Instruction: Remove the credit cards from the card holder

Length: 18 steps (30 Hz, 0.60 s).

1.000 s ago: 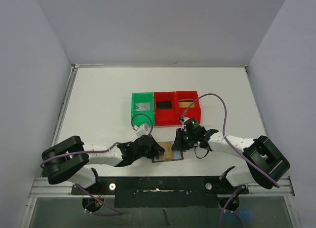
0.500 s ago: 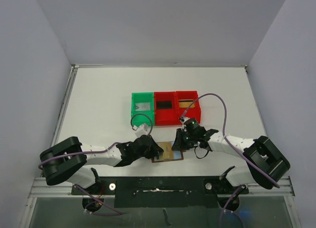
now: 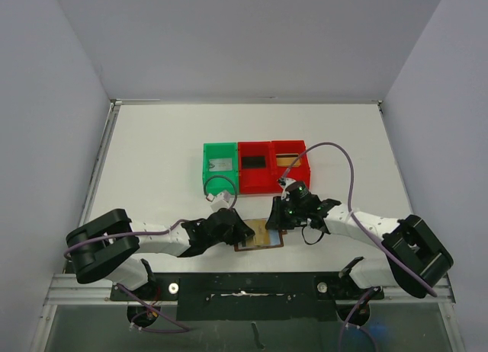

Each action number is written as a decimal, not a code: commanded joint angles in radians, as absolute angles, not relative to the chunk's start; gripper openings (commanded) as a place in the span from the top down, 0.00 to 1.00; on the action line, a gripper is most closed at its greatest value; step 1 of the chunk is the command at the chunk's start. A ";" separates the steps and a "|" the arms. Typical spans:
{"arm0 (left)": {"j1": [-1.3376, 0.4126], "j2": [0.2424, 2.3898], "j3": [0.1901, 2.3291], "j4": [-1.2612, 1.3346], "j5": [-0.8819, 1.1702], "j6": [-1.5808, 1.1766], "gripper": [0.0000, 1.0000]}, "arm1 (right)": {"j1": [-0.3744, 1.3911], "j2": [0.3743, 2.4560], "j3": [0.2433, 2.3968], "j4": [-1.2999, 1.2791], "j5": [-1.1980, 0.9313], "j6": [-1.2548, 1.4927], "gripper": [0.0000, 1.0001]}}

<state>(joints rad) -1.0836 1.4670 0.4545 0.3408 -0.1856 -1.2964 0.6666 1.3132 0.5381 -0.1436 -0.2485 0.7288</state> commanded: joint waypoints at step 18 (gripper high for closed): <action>-1.074 1.506 0.417 0.587 -0.151 -1.342 0.69 | 0.663 1.409 0.486 -0.100 -0.262 0.740 0.84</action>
